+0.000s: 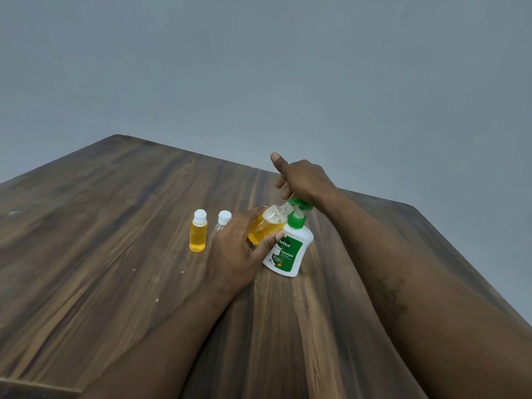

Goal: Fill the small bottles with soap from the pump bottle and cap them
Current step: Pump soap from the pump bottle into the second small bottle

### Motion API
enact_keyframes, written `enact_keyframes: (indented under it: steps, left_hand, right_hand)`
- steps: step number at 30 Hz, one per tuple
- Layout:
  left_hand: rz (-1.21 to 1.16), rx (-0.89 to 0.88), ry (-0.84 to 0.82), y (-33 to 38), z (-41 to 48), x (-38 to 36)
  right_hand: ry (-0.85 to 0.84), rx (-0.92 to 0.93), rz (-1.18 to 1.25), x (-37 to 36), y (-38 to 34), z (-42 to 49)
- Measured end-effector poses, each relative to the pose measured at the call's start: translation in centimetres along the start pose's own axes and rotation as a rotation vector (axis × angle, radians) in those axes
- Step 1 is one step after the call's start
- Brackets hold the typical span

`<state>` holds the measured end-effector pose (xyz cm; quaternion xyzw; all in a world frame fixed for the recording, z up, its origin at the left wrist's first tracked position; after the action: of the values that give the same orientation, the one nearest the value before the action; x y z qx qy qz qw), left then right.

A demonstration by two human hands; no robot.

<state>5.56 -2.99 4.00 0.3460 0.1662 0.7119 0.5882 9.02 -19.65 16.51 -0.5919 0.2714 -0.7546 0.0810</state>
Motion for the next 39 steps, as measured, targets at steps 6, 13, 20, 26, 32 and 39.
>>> enact_keyframes:
  steps: [6,13,20,26,32,39]
  left_hand:
    - [0.004,-0.008,0.001,0.0,0.1,-0.1]
    - [0.056,-0.026,-0.014,-0.5,0.0,-0.2]
    - [0.019,-0.003,-0.003,-0.4,0.1,-0.2]
    - [0.017,0.007,0.007,-0.1,0.0,-0.1]
    - [0.067,-0.019,-0.016,-0.4,0.1,0.0]
    - [0.054,-0.003,-0.026,-0.4,0.1,0.0]
  right_hand:
    - [-0.078,0.001,-0.133,-1.5,0.4,-0.8]
    - [-0.086,-0.01,-0.133,-2.5,0.9,-0.8]
    - [0.001,0.022,-0.068,-0.4,0.0,-0.3]
    - [-0.015,0.026,-0.101,-1.0,-0.3,-0.4]
    - [-0.062,-0.006,-0.096,-2.2,0.8,-1.0]
    - [-0.045,0.023,-0.124,-1.9,0.4,-0.9]
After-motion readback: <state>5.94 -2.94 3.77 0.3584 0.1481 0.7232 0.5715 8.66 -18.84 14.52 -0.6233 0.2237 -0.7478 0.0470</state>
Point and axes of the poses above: each hand's wrist, its own z-axis towards the middle knuckle, its own x-axis out of the back of the hand, y = z × x, the point moved 4 cm from there along z, towards the middle knuckle, and after that the axes turned 2 degrees about -x, right-handed, at the moved point
